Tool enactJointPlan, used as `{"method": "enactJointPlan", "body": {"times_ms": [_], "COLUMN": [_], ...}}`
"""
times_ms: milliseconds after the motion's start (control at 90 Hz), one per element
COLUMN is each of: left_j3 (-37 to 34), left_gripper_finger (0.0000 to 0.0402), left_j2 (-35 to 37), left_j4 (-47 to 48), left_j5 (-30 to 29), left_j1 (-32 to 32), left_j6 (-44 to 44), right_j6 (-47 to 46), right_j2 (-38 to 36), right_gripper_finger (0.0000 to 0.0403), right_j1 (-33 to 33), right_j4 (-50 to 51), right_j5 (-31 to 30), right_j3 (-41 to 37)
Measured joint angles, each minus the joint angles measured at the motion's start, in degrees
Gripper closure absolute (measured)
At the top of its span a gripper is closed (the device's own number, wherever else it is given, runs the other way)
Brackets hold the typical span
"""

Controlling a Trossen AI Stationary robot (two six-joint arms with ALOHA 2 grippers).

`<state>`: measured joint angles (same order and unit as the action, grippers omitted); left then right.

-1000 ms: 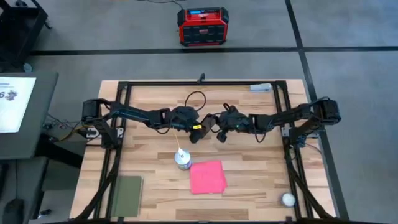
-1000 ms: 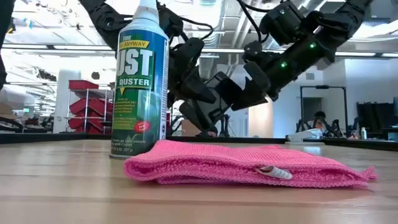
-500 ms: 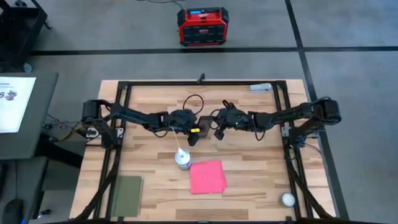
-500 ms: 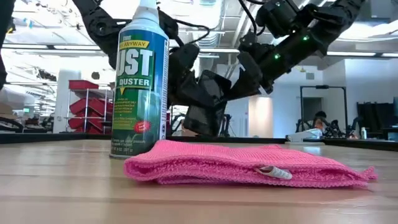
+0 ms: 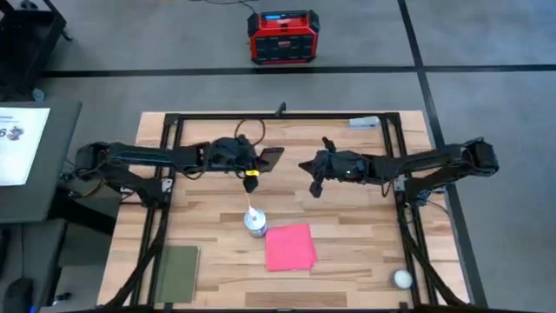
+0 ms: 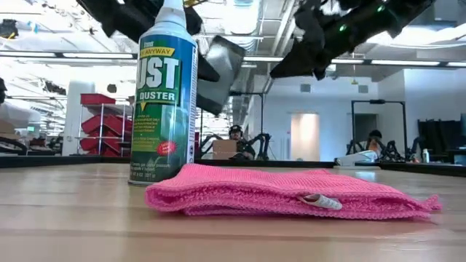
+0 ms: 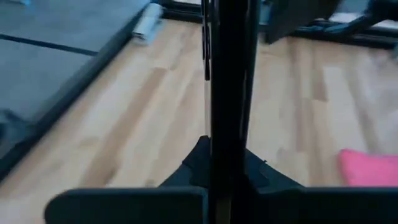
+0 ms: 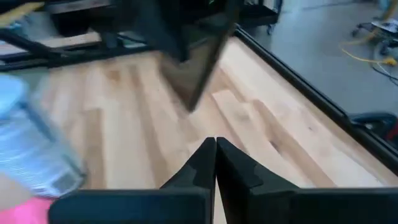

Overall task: Apply microfiber cloth
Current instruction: Spray the front of the cellphone with the white spray bottle

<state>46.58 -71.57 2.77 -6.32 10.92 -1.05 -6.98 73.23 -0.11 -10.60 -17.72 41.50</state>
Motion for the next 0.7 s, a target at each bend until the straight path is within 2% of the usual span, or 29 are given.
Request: {"method": "enactJointPlan", "body": {"times_ms": [367, 633, 700], "left_j3": [0.03, 0.06, -0.55], "left_gripper_finger": [0.0402, 0.0402, 0.0402], "left_j2": [10.76, 20.91, 23.47], "left_j4": [8.84, 16.4, 18.23], "left_j5": [-1.72, -6.31, -7.93], "left_j1": [5.62, 5.58, 4.44], "left_j6": [5.95, 6.3, 5.37], "right_j6": [1.09, 1.05, 1.05], "right_j2": [0.3, 0.3, 0.3], "right_gripper_finger": [0.0403, 0.0403, 0.0403], "right_j1": [5.25, 5.24, 5.22], "right_j4": [3.9, 5.22, 4.62], "right_j5": [0.02, 1.47, 3.43], "right_j3": [4.65, 4.72, 4.72]}}
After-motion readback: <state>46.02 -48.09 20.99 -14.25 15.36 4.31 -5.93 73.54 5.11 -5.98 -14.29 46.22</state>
